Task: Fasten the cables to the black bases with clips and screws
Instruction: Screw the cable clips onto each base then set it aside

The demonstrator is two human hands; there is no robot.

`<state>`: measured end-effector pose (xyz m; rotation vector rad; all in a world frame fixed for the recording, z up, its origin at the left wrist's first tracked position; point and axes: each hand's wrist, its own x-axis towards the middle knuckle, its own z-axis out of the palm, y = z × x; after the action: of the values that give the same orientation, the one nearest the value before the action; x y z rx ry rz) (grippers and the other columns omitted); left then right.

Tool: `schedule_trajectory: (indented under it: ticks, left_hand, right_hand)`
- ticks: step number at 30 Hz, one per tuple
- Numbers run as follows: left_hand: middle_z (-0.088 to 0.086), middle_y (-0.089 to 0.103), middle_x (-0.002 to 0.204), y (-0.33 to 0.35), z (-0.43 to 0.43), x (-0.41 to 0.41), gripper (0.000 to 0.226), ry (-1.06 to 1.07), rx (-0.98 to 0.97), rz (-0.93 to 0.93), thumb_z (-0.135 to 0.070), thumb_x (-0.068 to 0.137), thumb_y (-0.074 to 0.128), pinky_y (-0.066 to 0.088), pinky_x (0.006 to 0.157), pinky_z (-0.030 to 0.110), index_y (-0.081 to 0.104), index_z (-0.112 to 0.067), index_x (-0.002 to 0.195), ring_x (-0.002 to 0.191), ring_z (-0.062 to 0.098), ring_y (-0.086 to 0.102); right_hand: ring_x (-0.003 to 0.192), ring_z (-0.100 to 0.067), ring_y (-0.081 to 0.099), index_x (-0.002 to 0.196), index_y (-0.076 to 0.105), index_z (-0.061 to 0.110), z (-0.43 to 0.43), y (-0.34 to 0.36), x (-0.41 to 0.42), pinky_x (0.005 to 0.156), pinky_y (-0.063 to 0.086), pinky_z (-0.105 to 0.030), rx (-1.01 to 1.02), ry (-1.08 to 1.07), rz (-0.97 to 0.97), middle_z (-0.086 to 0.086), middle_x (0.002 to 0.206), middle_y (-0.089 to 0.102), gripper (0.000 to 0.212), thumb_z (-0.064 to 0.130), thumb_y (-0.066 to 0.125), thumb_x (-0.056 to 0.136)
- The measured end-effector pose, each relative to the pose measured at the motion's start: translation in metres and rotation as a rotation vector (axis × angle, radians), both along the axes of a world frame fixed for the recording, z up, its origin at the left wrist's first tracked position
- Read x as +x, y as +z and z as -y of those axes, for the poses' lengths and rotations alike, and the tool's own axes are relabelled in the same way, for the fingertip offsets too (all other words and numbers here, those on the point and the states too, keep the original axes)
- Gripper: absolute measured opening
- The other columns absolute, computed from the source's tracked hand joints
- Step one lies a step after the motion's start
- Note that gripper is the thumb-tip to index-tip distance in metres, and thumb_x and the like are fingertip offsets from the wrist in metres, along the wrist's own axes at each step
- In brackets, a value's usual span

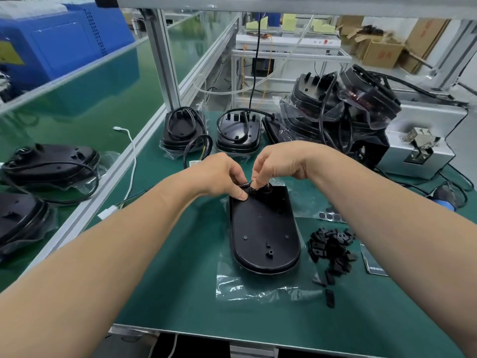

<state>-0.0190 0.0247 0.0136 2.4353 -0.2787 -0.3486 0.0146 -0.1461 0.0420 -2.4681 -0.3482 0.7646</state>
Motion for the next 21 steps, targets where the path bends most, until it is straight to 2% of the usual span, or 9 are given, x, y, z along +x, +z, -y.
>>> schedule_trajectory:
  ticks: [1,3,7,10,12,14,17,21]
  left_hand:
    - [0.001,0.075,0.087,0.001,0.0,0.0,0.021,0.0,0.002,0.0,-0.02,0.067,0.087,0.054,0.09,0.038,0.077,-0.023,0.086,0.091,0.023,0.068]
    - [-0.001,0.075,0.086,0.001,-0.001,0.0,0.023,-0.002,0.002,-0.004,-0.022,0.068,0.087,0.054,0.089,0.034,0.078,-0.022,0.089,0.086,0.021,0.066]
    - [-0.003,0.075,0.083,0.001,0.0,0.0,0.02,-0.022,0.004,0.007,-0.022,0.069,0.086,0.051,0.083,0.028,0.08,-0.026,0.087,0.078,0.012,0.062]
    - [-0.003,0.076,0.086,0.002,-0.006,0.003,0.016,-0.048,-0.026,-0.053,-0.022,0.073,0.083,0.051,0.093,0.033,0.08,-0.025,0.089,0.089,0.018,0.067]
    - [-0.005,0.076,0.09,0.001,-0.01,0.006,0.008,-0.035,-0.111,-0.114,-0.022,0.08,0.078,0.048,0.098,0.033,0.079,-0.024,0.087,0.095,0.018,0.067]
    - [-0.003,0.072,0.085,-0.002,-0.008,0.009,0.004,0.005,-0.201,-0.133,-0.019,0.082,0.075,0.046,0.092,0.034,0.077,-0.022,0.079,0.086,0.017,0.062]
    - [-0.001,0.067,0.079,-0.007,0.0,0.009,0.002,0.059,-0.186,-0.146,-0.025,0.073,0.076,0.042,0.079,0.039,0.075,-0.024,0.072,0.079,0.021,0.053]
    - [0.002,0.071,0.084,-0.007,0.003,0.012,0.003,0.11,-0.206,-0.194,-0.023,0.069,0.077,0.045,0.085,0.04,0.075,-0.023,0.072,0.082,0.022,0.056]
  right_hand:
    - [0.093,-0.02,0.054,0.077,0.074,0.019,0.0,0.002,-0.001,0.086,0.047,-0.037,-0.02,-0.007,0.018,0.003,0.082,0.068,0.01,0.022,0.084,0.074]
    - [0.09,-0.023,0.057,0.082,0.073,0.016,-0.002,0.004,-0.002,0.08,0.047,-0.034,-0.036,-0.025,0.026,-0.002,0.088,0.068,0.013,0.022,0.083,0.076]
    - [0.088,-0.018,0.054,0.076,0.063,0.015,-0.002,0.0,-0.004,0.077,0.046,-0.033,0.048,-0.087,-0.07,-0.002,0.086,0.061,0.017,0.007,0.077,0.083]
    - [0.09,-0.019,0.053,0.073,0.06,0.016,0.002,-0.004,-0.004,0.082,0.044,-0.035,0.122,-0.124,-0.109,-0.008,0.093,0.06,0.022,0.003,0.075,0.083]
    - [0.09,-0.021,0.051,0.072,0.059,0.016,0.004,-0.007,-0.004,0.085,0.043,-0.035,0.158,-0.145,-0.125,-0.011,0.094,0.058,0.024,0.001,0.075,0.082]
    - [0.088,-0.022,0.048,0.07,0.057,0.016,0.005,-0.01,-0.003,0.081,0.042,-0.032,0.194,-0.154,-0.145,-0.012,0.09,0.056,0.028,-0.002,0.074,0.082]
    - [0.086,-0.021,0.048,0.067,0.055,0.013,0.008,-0.016,-0.003,0.078,0.042,-0.026,0.288,-0.199,-0.174,-0.007,0.077,0.055,0.03,-0.009,0.071,0.081]
    - [0.089,-0.022,0.047,0.066,0.056,0.013,0.011,-0.022,-0.005,0.083,0.039,-0.027,0.337,-0.258,-0.184,-0.005,0.076,0.056,0.03,-0.007,0.072,0.081]
